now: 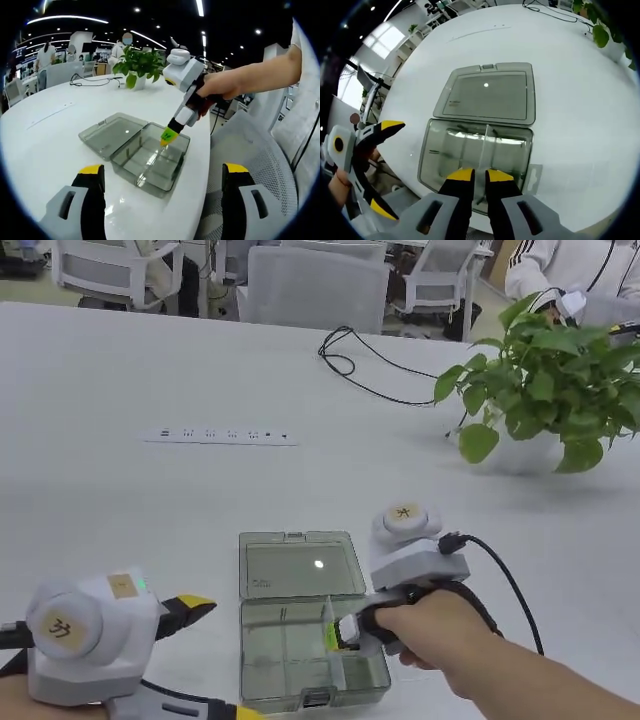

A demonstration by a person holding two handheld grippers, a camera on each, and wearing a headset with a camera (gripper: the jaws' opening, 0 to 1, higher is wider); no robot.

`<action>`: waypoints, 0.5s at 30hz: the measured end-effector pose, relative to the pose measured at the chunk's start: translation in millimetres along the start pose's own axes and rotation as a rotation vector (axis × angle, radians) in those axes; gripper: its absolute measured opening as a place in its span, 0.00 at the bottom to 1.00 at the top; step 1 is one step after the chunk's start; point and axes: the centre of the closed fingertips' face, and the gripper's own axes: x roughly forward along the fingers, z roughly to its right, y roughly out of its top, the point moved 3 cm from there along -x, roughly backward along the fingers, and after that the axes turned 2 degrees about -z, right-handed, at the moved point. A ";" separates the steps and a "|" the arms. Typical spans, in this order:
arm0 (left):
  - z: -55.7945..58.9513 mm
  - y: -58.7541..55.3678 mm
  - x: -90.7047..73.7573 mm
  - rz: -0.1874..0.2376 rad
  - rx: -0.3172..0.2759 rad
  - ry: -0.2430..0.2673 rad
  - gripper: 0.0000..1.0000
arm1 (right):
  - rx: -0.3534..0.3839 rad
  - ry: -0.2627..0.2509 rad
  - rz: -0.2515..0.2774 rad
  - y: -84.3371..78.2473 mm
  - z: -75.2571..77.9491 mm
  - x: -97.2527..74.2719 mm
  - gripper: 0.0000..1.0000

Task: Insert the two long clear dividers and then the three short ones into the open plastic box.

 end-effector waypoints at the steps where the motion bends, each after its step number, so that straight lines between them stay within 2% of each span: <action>1: -0.3 -0.2 -0.1 -0.001 0.000 0.001 1.00 | -0.001 0.003 0.002 0.1 -0.3 -0.1 0.10; 7: 0.0 0.3 -0.3 0.001 -0.002 0.002 1.00 | -0.002 0.028 0.021 0.9 -1.2 -2.4 0.12; 15: -0.6 1.8 -0.8 0.004 -0.003 0.008 0.99 | -0.034 0.055 0.082 12.3 -1.4 -13.8 0.19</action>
